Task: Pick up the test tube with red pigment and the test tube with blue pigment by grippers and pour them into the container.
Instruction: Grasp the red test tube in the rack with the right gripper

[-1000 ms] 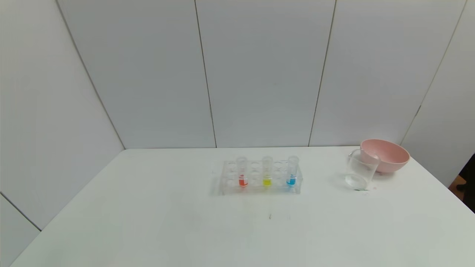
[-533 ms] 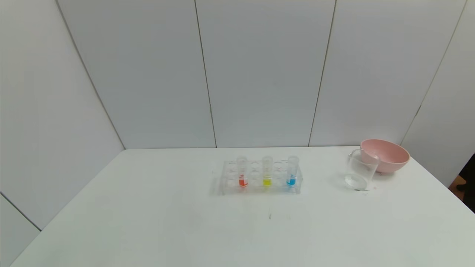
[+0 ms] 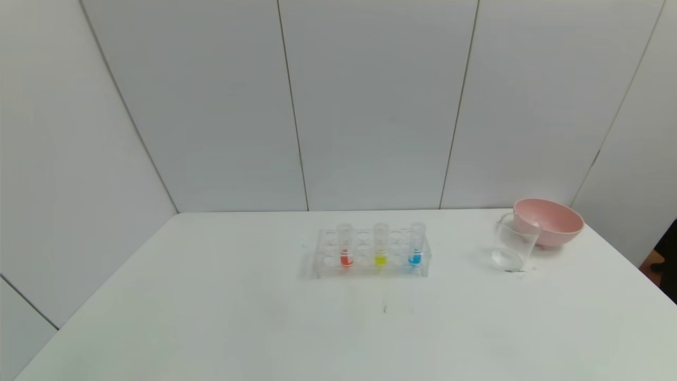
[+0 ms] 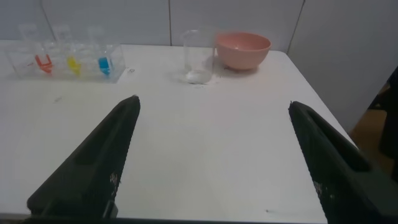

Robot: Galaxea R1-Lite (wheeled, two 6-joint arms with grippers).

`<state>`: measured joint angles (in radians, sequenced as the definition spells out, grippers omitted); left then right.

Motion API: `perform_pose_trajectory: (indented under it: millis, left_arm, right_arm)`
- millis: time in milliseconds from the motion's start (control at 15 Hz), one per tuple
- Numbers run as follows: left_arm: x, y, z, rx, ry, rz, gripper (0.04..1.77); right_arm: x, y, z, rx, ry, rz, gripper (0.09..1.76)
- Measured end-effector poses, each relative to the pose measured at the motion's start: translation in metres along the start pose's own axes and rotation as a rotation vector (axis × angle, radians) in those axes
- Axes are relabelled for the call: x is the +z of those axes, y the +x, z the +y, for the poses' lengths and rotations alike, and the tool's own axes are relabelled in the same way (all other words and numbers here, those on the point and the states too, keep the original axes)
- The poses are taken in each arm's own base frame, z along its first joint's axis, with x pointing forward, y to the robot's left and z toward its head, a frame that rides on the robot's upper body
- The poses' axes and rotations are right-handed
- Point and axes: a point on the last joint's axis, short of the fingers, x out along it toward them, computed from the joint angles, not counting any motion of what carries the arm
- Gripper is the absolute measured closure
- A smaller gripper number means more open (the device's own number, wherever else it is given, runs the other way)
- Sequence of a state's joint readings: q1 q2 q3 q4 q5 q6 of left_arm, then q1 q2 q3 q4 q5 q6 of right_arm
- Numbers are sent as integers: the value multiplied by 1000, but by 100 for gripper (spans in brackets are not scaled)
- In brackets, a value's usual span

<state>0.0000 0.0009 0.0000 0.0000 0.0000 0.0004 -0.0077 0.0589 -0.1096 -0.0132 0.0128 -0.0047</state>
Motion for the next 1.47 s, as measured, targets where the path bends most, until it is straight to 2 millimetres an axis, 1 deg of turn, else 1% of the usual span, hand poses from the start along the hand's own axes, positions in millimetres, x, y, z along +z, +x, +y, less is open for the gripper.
perform_pose_trajectory:
  millis: [133, 267, 333, 467, 600, 733, 867, 933, 1000, 1133, 1333, 1467]
  left_arm:
    - [0, 0, 0, 0, 0, 0, 5]
    - [0, 0, 0, 0, 0, 0, 5]
    - [0, 0, 0, 0, 0, 0, 5]
    - [0, 0, 0, 0, 0, 0, 5]
    - [0, 0, 0, 0, 0, 0, 5]
    - [0, 0, 0, 0, 0, 0, 5]
    - [0, 0, 0, 0, 0, 0, 5]
    - [0, 0, 0, 0, 0, 0, 5]
    - [0, 0, 0, 0, 0, 0, 5]
    - [0, 0, 0, 0, 0, 0, 5]
    - [0, 0, 0, 0, 0, 0, 5]
    - [0, 0, 0, 0, 0, 0, 5]
  right_arm:
    - [19, 7, 0, -1, 1, -2, 14]
    - [39, 23, 0, -3, -1, -10, 14]
    - [48, 34, -1, -2, -2, -21, 14]
    - [64, 64, -1, 4, -2, -31, 14]
    - [71, 99, 0, 27, 10, -18, 14]
    - [71, 139, 6, 37, 19, -7, 14]
    - [65, 178, 18, 47, 27, -10, 14]
    - [58, 197, 30, 56, 32, -1, 14]
    - [51, 212, 44, 64, 34, 15, 14]
    - [38, 230, 84, 104, 35, 49, 14]
    - [28, 240, 146, 156, 32, 73, 14]
    - [23, 242, 180, 193, 17, 104, 14]
